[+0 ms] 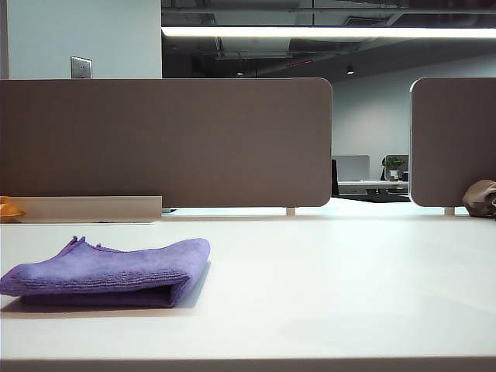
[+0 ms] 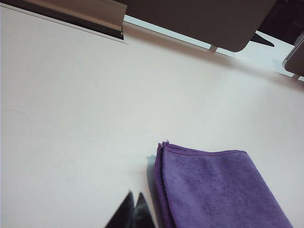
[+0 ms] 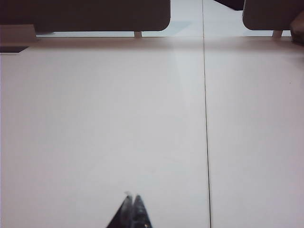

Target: Fold the bottom of the cloth upward, then fold it vertically to form a square shape.

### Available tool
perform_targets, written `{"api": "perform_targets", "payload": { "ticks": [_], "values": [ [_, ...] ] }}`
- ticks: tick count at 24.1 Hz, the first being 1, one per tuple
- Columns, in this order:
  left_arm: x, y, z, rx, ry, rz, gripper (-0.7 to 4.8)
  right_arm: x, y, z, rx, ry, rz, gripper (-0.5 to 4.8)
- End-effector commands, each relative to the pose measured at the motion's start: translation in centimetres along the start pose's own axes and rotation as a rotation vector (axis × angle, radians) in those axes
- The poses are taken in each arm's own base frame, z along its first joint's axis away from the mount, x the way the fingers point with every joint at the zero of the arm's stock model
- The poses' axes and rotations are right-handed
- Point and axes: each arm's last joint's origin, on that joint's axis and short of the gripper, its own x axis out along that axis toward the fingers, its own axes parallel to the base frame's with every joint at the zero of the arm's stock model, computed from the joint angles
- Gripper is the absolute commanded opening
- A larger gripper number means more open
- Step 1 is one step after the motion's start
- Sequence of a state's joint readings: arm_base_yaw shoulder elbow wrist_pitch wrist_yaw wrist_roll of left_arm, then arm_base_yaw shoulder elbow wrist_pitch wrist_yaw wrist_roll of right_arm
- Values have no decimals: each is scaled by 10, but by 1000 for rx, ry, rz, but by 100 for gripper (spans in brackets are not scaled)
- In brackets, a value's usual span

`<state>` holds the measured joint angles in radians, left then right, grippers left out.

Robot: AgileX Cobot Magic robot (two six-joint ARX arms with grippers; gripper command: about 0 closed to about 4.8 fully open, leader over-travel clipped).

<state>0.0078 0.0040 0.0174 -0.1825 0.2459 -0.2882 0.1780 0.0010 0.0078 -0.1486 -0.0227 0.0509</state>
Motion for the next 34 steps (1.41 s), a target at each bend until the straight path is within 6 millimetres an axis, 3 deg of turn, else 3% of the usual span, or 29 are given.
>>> {"api": "perform_targets", "payload": {
  "ticks": [1, 26, 31, 34],
  "values": [
    [0, 0, -1, 1, 1, -2, -5, 1, 0, -1, -2, -1, 2, -1],
    [0, 0, 0, 9, -3, -3, -5, 1, 0, -4, -2, 30, 0, -1],
    [0, 0, 2, 208, -19, 33, -5, 1, 0, -5, -7, 31, -6, -1],
    [0, 2, 1, 312, -11, 85, -5, 1, -1, -6, -99, 41, -22, -1]
  ]
}}
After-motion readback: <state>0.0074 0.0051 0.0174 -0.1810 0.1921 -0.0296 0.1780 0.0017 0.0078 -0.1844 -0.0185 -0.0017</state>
